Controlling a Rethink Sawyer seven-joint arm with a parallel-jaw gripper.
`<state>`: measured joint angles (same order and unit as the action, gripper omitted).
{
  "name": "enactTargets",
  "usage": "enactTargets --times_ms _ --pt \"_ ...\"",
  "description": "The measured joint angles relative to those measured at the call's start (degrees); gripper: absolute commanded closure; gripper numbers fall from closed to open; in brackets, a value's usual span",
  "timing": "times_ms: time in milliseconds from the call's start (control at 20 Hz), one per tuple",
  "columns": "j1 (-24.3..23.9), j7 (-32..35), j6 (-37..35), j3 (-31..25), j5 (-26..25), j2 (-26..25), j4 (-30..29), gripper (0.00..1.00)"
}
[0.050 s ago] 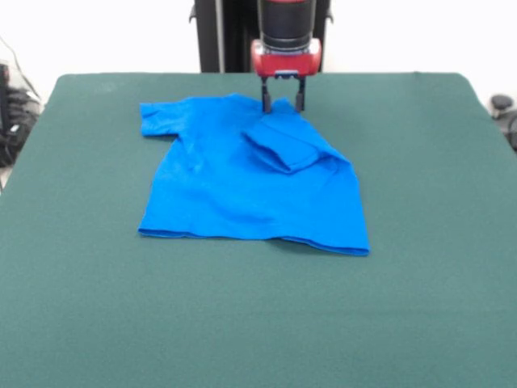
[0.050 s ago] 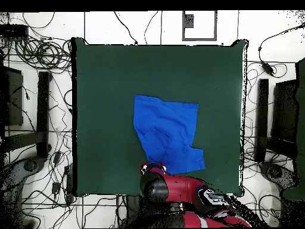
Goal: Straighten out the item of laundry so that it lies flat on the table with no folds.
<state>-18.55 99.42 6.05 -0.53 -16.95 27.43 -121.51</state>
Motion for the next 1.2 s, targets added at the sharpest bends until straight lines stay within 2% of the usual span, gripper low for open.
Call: enactTargets --times_ms 850,1200 --pt "-0.08 0.0 -0.01 -0.01 -0.15 0.17 0.0 0.0" --pt "-0.28 0.0 -1.33 -0.03 -0.15 4.14 -0.02 0.0"
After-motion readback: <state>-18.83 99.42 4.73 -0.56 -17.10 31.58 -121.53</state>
